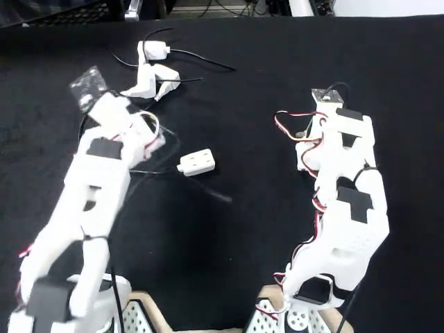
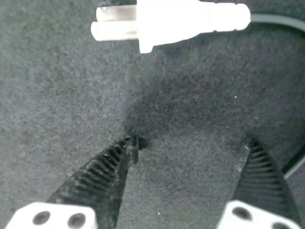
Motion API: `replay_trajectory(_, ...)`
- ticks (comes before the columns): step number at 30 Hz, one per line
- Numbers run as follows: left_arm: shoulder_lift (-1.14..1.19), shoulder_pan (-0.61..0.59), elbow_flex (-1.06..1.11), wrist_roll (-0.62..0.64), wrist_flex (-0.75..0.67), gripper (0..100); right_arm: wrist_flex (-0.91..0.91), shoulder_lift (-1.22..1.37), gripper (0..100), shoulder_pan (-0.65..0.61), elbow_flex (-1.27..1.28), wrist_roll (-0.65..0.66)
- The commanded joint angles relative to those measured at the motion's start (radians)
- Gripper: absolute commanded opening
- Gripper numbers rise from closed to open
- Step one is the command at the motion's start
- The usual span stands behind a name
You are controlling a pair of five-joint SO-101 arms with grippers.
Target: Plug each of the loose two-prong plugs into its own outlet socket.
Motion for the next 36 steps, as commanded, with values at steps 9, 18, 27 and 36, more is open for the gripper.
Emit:
replay_trajectory(9,-0.480,0.015,0.228,-0.374,-0.011,3,-0.023,-0.008,33.6,-0.018,0.010,-0.023)
replay_trajectory(18,-1.017,0.028,0.714,-0.434,-0.399,3,-0.025,-0.008,33.6,-0.020,0.010,-0.023)
replay_trajectory(27,-1.404,0.039,1.041,-0.539,-0.551,3,-0.041,-0.008,33.5,-0.035,0.019,-0.023)
replay_trajectory(36,-1.332,0.091,1.046,-0.546,-0.637,3,-0.026,-0.018,4.7,-0.084,-0.113,-0.014)
